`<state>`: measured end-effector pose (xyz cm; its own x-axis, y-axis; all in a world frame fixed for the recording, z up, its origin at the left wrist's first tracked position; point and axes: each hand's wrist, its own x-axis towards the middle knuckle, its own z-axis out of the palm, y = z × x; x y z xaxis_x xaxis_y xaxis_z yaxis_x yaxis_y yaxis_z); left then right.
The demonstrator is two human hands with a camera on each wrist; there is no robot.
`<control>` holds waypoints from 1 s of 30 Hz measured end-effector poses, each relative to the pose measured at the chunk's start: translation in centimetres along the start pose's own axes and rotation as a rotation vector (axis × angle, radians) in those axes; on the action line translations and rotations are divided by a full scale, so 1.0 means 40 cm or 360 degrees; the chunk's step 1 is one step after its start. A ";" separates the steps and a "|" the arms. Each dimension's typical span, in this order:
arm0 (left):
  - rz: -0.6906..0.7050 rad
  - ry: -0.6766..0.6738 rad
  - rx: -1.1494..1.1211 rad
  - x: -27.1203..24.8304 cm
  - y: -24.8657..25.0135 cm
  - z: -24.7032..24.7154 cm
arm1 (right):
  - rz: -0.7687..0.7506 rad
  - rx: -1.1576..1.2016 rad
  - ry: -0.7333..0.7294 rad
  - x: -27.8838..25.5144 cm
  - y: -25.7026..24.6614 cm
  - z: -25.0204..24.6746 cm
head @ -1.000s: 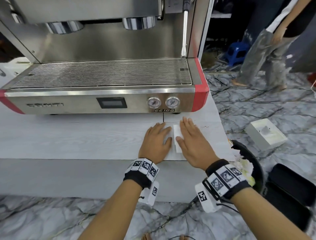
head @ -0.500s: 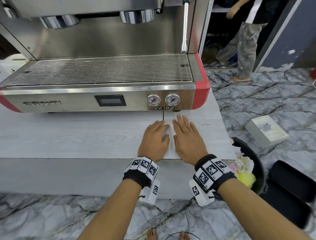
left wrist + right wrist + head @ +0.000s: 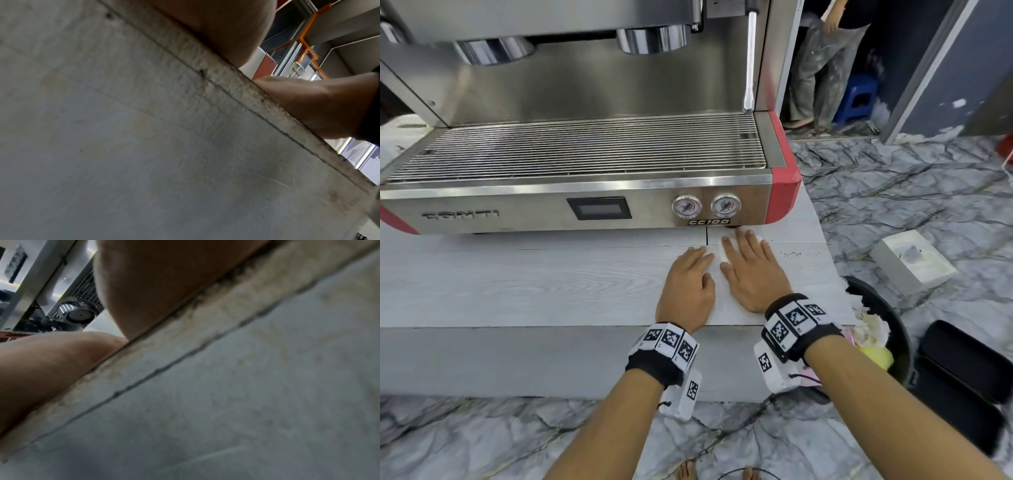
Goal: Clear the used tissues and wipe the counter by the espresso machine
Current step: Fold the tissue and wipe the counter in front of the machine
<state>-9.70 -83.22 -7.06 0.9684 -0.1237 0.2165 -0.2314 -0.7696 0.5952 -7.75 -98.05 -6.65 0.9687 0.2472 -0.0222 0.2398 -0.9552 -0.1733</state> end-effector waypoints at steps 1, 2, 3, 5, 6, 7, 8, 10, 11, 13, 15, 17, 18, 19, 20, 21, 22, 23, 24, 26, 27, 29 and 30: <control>0.0003 -0.0001 0.0007 -0.001 0.000 0.000 | 0.0023 0.0025 0.0001 0.004 0.009 -0.002; 0.0003 -0.0003 0.0011 -0.001 0.000 0.000 | 0.0046 0.0033 0.0006 0.007 0.020 -0.006; 0.0001 -0.0004 0.0015 -0.001 0.001 0.000 | 0.0072 0.0024 0.0012 0.008 0.033 -0.010; -0.0001 -0.0007 0.0019 -0.001 0.003 -0.001 | 0.0120 0.0029 0.0026 0.006 0.065 -0.015; 0.0001 -0.0013 0.0017 -0.002 0.004 -0.002 | 0.0152 0.0048 0.0029 0.002 0.082 -0.019; 0.0004 -0.0021 0.0015 -0.002 0.003 -0.003 | 0.0190 0.0069 0.0029 -0.003 0.100 -0.023; 0.0003 -0.0029 0.0010 -0.003 0.004 -0.004 | 0.0228 0.0085 0.0024 -0.009 0.120 -0.027; -0.0001 -0.0041 0.0000 -0.004 0.003 -0.005 | 0.0302 0.0097 0.0025 -0.020 0.158 -0.035; -0.0003 -0.0048 -0.0006 -0.004 0.004 -0.005 | 0.0337 0.0096 0.0029 -0.028 0.177 -0.038; -0.0004 -0.0057 -0.0015 -0.004 0.006 -0.006 | 0.0390 0.0121 0.0041 -0.041 0.211 -0.041; -0.0008 -0.0059 -0.0023 -0.004 0.008 -0.007 | 0.0429 0.0170 0.0073 -0.053 0.239 -0.042; -0.0012 -0.0063 -0.0023 -0.004 0.008 -0.009 | 0.0490 0.0242 0.0110 -0.062 0.259 -0.046; -0.0014 -0.0065 -0.0027 -0.004 0.009 -0.008 | 0.0531 0.0279 0.0122 -0.066 0.266 -0.052; -0.0016 -0.0069 -0.0028 -0.004 0.010 -0.007 | 0.0568 0.0318 0.0128 -0.069 0.269 -0.058; -0.0018 -0.0070 -0.0028 -0.004 0.010 -0.006 | 0.0586 0.0351 0.0147 -0.071 0.265 -0.064; -0.0020 -0.0066 -0.0028 -0.004 0.009 -0.006 | 0.0572 0.0374 0.0185 -0.071 0.256 -0.071; -0.0019 -0.0062 -0.0027 -0.004 0.009 -0.005 | 0.0527 0.0389 0.0227 -0.070 0.241 -0.077; -0.0017 -0.0054 -0.0026 -0.004 0.008 -0.003 | 0.0449 0.0392 0.0251 -0.068 0.219 -0.082; -0.0016 -0.0051 -0.0027 -0.005 0.007 -0.002 | 0.0344 0.0383 0.0250 -0.067 0.192 -0.084; -0.0023 -0.0046 -0.0039 -0.005 0.005 -0.001 | 0.0139 0.0368 0.0224 -0.059 0.133 -0.079; -0.0026 -0.0042 -0.0038 -0.005 0.005 0.000 | 0.0066 0.0371 0.0215 -0.054 0.106 -0.072; -0.0020 -0.0028 -0.0017 -0.004 0.007 0.000 | -0.0039 0.0355 0.0177 -0.036 0.062 -0.053; -0.0011 -0.0020 -0.0006 -0.004 0.008 -0.001 | -0.0067 0.0316 0.0134 -0.026 0.048 -0.042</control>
<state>-9.95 -83.45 -6.87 0.9710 -0.1265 0.2026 -0.2252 -0.7681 0.5994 -8.20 -100.41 -5.31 0.9620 0.2641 0.0698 0.2711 -0.8914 -0.3633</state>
